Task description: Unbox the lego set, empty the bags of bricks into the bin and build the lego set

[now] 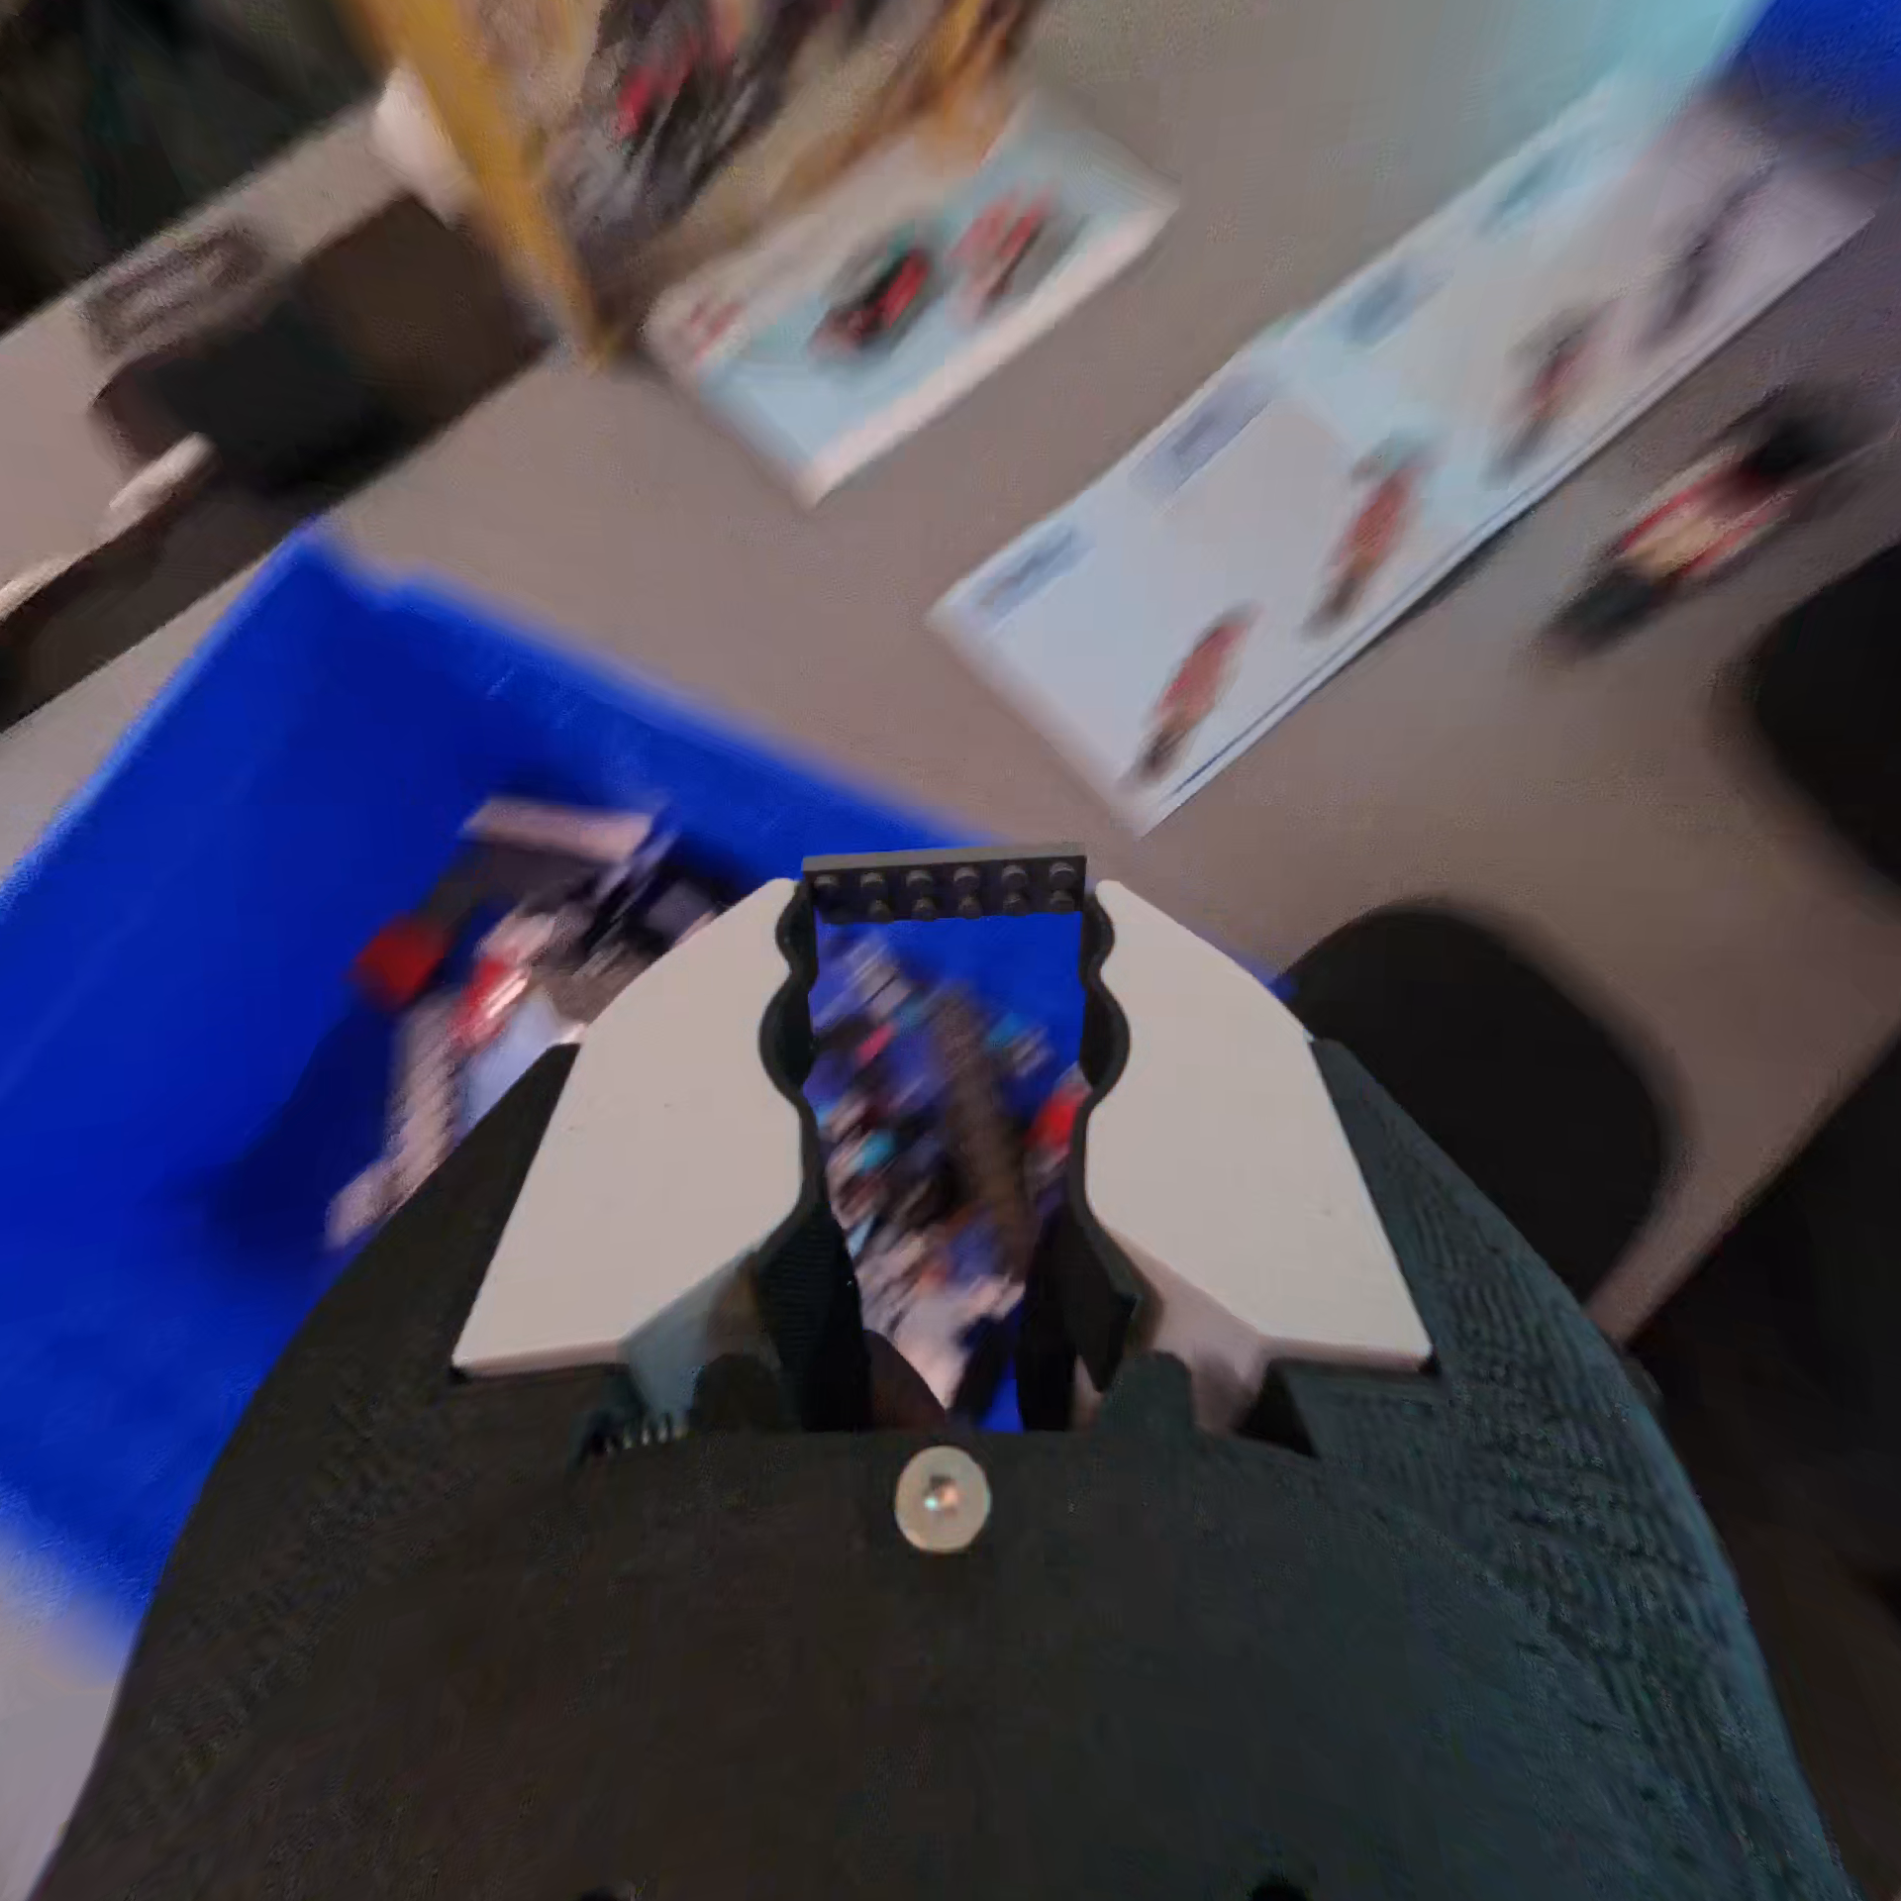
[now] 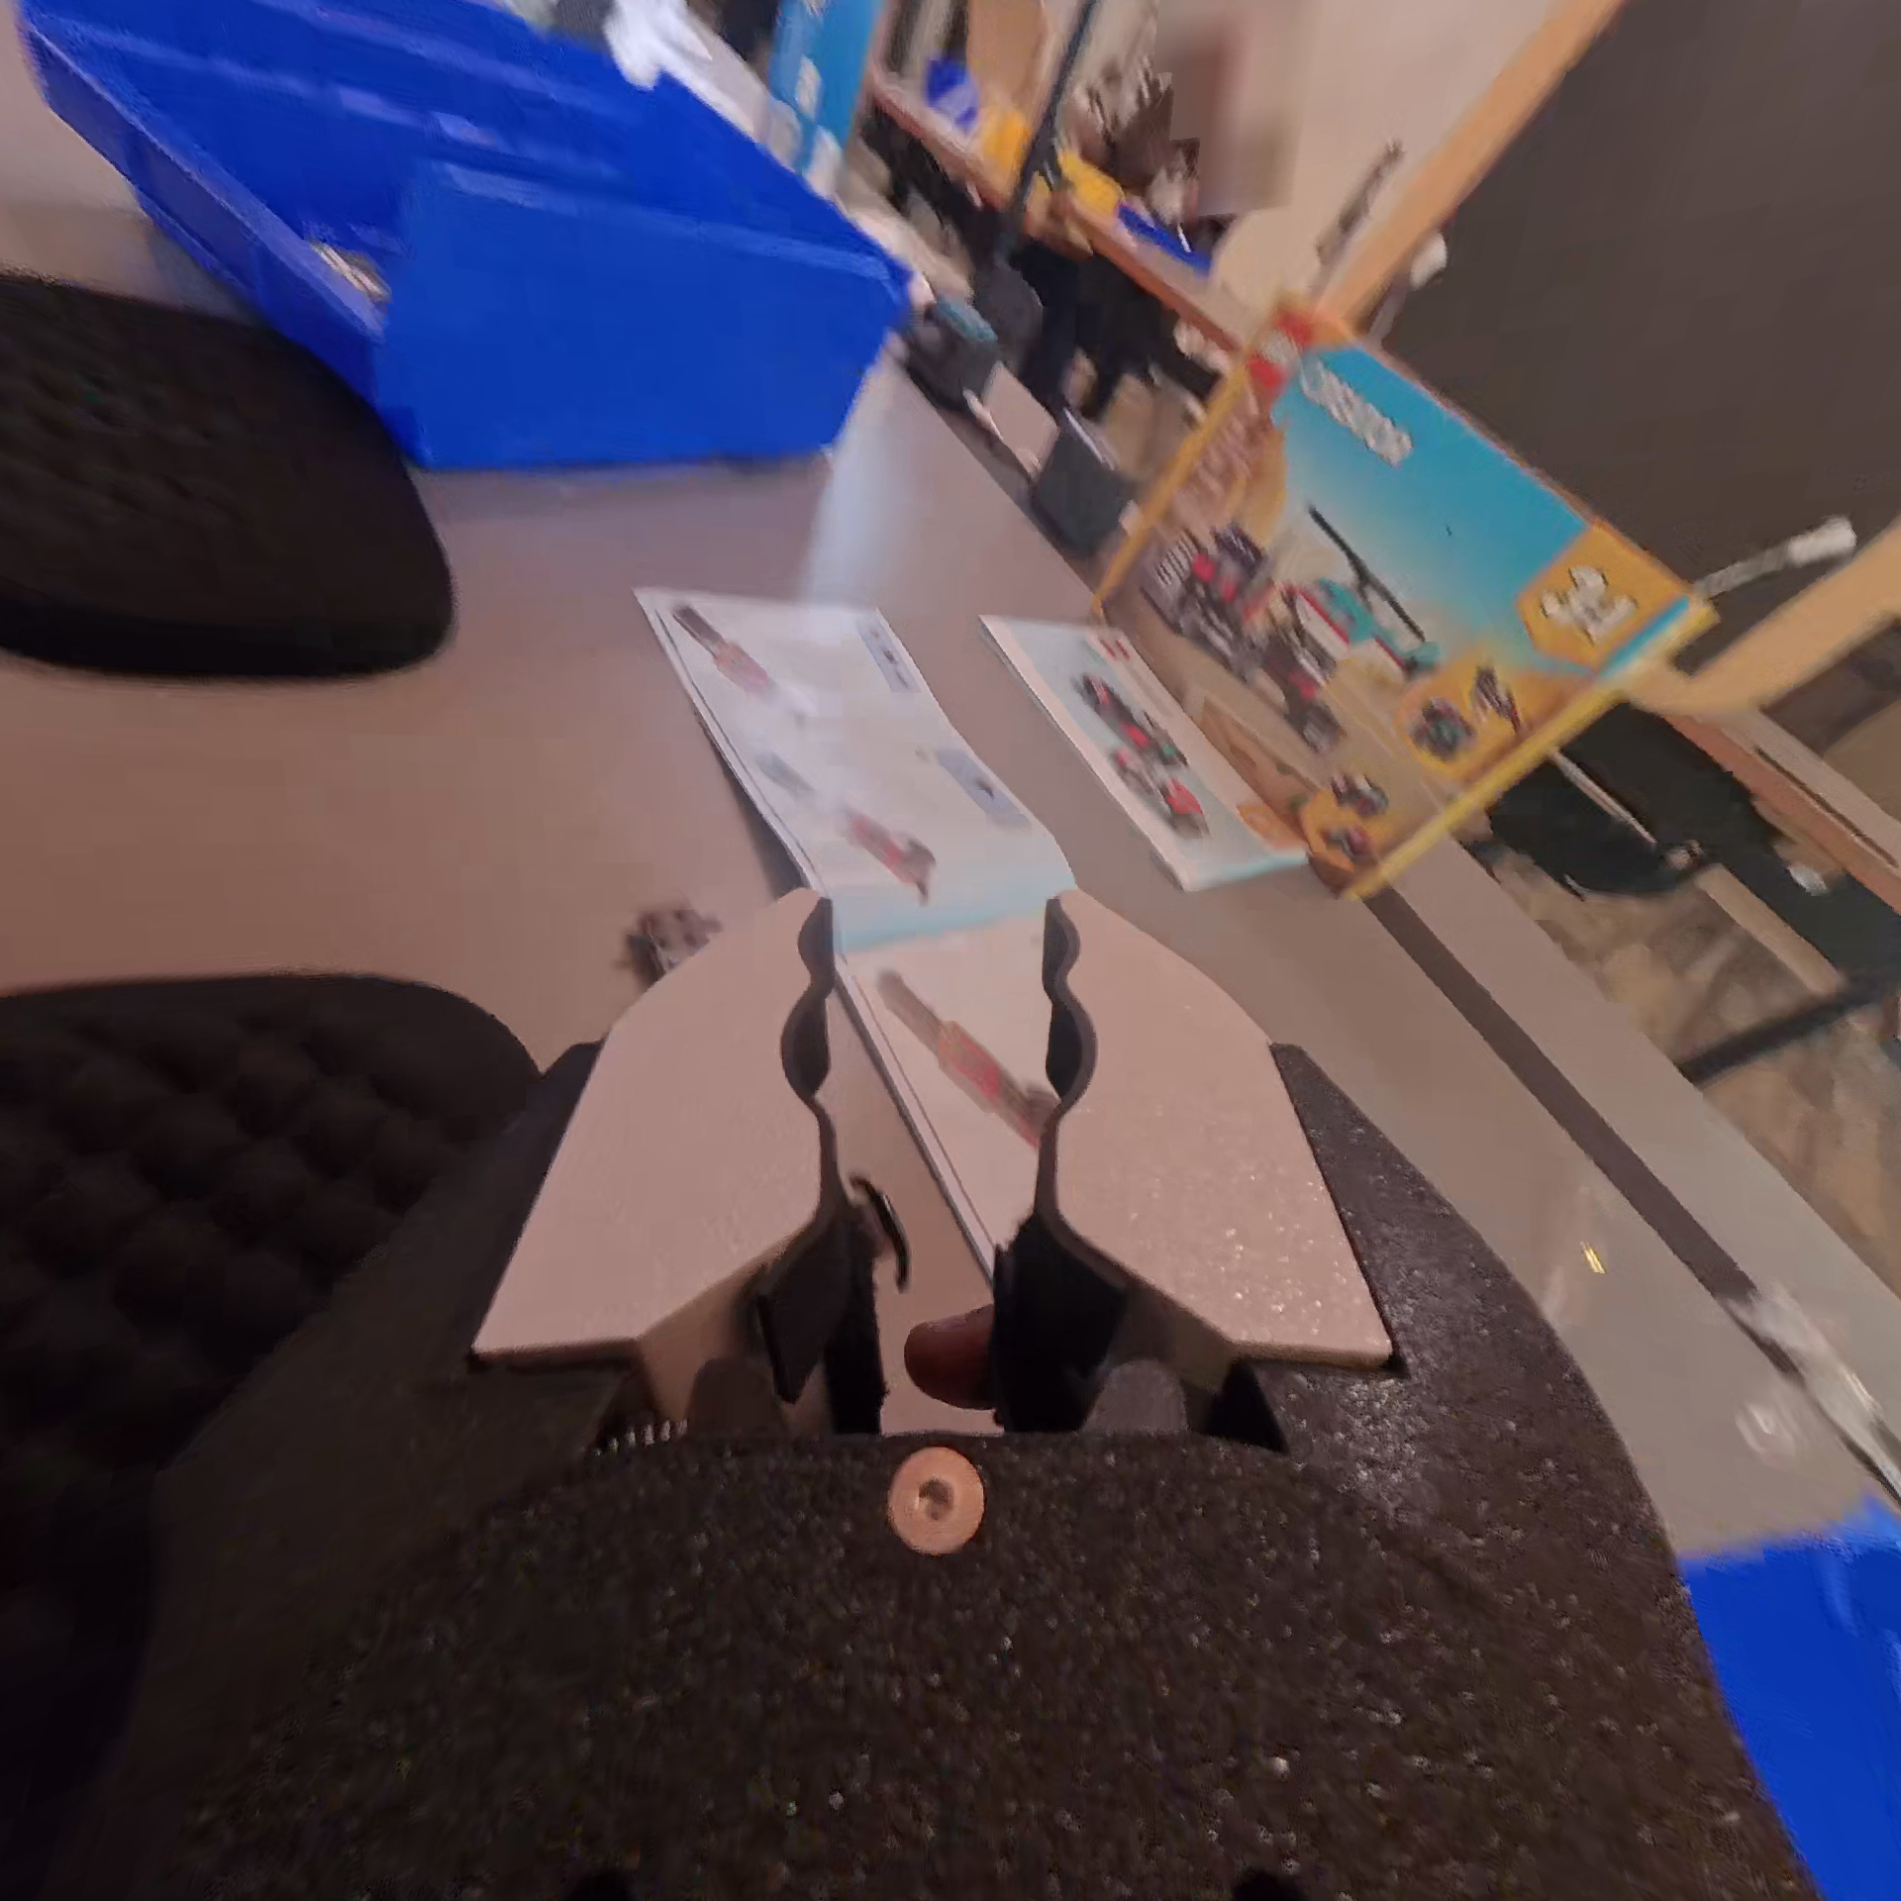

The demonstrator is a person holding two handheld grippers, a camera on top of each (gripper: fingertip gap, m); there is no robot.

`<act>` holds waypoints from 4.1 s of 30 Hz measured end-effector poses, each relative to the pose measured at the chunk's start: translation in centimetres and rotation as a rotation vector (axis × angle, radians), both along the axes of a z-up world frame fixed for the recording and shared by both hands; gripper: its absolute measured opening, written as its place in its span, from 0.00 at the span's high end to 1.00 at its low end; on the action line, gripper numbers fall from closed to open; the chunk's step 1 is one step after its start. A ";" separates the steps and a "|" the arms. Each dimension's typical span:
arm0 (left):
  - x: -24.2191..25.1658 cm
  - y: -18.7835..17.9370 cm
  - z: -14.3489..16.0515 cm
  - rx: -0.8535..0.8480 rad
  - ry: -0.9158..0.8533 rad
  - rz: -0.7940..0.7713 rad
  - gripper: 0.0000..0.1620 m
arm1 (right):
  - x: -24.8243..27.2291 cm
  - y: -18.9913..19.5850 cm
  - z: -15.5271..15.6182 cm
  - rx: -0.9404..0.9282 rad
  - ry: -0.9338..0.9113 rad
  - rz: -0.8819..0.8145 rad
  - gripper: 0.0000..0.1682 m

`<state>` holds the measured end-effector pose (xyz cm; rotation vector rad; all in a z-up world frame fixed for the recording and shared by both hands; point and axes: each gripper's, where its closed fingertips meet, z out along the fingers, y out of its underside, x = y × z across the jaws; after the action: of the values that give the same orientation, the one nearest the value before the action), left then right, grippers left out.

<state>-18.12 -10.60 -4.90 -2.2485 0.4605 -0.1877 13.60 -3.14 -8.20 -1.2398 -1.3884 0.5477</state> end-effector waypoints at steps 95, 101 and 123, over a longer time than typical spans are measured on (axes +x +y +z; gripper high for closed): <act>30.0 1.7 -9.8 0.188 -0.044 -0.830 0.88 | -0.1 -5.1 -6.5 -0.219 -0.463 0.323 0.90; 29.5 2.0 -9.8 0.179 -0.052 -0.795 0.80 | 0.1 -4.7 -6.9 -0.213 -0.500 0.301 0.90; 26.5 3.0 -10.5 0.172 0.042 -0.705 0.82 | 2.1 -3.6 -7.4 -0.274 -0.530 0.190 0.90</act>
<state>8.42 -7.63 -15.38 -1.8440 1.2321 -0.4408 15.74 -6.76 -15.60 -1.5556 -1.9375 0.5773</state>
